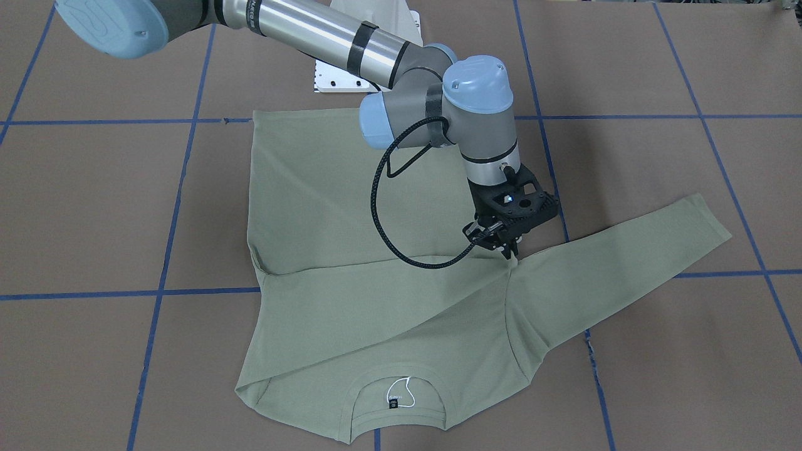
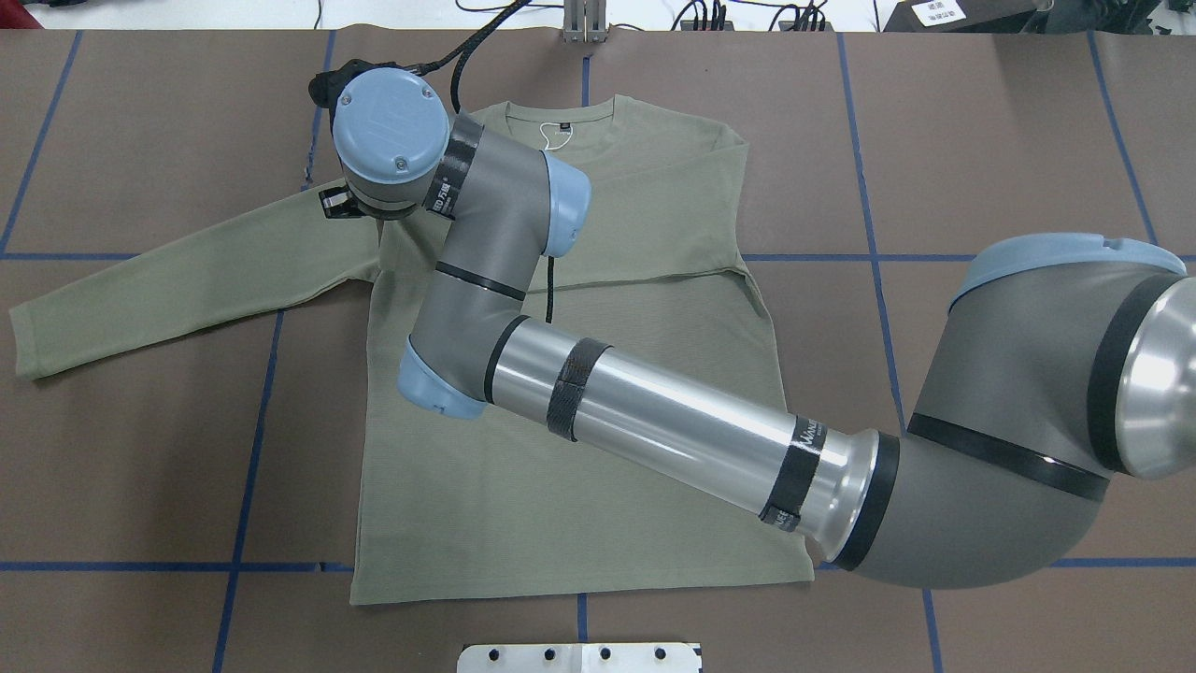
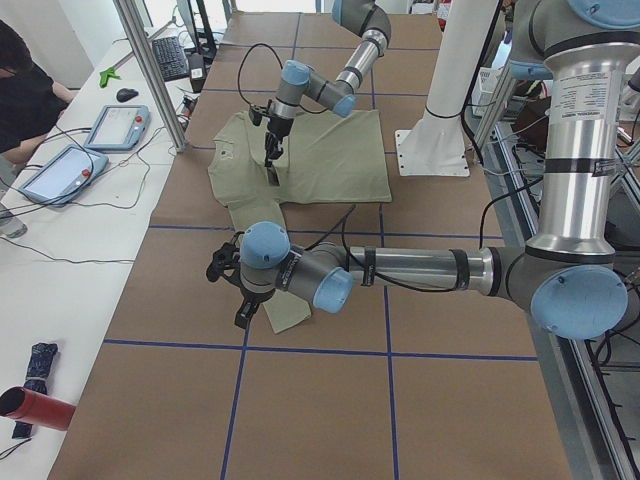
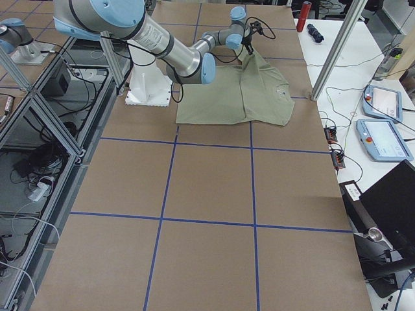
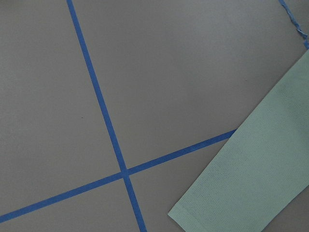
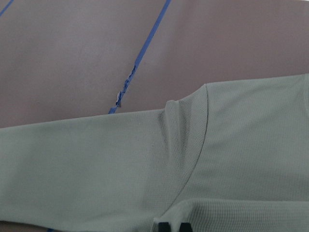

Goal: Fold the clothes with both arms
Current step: 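Carry the grasped sleeve with the right gripper across the shirt body toward the collar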

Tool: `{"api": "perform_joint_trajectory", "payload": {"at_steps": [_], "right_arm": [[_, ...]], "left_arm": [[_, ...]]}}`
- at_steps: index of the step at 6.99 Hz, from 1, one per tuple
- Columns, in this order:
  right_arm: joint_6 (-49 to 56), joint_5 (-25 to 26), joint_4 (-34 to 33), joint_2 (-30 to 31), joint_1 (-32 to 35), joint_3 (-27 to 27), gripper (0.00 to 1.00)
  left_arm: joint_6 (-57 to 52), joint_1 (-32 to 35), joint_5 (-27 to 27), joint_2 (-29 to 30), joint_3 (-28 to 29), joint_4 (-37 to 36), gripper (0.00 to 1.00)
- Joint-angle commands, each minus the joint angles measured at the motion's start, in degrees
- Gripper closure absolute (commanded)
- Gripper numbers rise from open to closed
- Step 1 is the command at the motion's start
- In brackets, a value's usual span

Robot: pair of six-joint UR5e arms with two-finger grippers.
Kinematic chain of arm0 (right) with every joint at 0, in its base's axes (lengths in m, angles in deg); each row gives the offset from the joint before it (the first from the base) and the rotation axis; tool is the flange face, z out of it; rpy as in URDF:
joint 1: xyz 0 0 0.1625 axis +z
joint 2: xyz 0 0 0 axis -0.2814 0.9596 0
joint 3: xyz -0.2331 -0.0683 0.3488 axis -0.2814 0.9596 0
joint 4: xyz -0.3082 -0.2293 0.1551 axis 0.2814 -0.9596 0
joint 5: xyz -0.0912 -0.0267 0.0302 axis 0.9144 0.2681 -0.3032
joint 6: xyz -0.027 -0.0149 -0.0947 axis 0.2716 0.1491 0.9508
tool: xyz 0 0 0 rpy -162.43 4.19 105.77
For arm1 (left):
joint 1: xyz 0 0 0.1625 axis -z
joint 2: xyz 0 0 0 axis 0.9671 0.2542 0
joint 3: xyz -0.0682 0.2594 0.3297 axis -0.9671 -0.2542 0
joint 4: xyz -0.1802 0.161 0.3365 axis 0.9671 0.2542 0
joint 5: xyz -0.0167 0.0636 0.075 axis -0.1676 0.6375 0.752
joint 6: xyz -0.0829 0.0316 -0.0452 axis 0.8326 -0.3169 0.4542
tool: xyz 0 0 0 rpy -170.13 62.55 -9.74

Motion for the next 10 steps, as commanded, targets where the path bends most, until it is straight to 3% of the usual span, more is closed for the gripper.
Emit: {"api": "perform_joint_trajectory", "payload": {"at_steps": [1, 3, 4, 6, 7, 8, 9, 10], "right_arm": [[-3.74, 5.16, 8.86, -1.37, -0.79, 2.34, 0.0], [-8.05, 5.61, 8.43, -1.38, -0.7, 2.34, 0.01], [-9.73, 3.7, 6.43, -0.86, -0.18, 1.47, 0.01], [-8.79, -5.94, -14.75, 6.14, 3.67, -16.81, 0.0], [-8.78, -9.99, -22.17, 8.01, 5.17, -21.43, 0.0], [-8.6, -12.82, -31.55, 10.37, 6.93, -26.87, 0.0], [-8.17, -16.41, -41.57, 15.7, 9.12, -36.15, 0.0], [-3.81, -16.97, -45.32, 24.55, 11.58, -47.2, 0.0]], "left_arm": [[0.15, -0.01, 0.0, 0.05, 2.27, 2.82, 0.0], [1.46, -0.1, 0.09, 0.4, 3.42, 3.19, 0.0], [8.0, -0.1, 0.09, 0.57, 2.38, 3.98, 0.0], [27.39, -4.37, 0.96, 0.31, 2.81, 13.09, 0.0], [35.75, -7.19, 2.36, -0.04, 2.81, 18.26, 0.0], [42.36, -11.04, 8.81, -2.39, 2.37, 23.88, 0.0], [46.78, -15.78, 16.1, -3.81, 2.37, 26.81, 0.0], [49.35, -17.57, 19.22, -4.08, 2.37, 26.83, 0.0]]}}
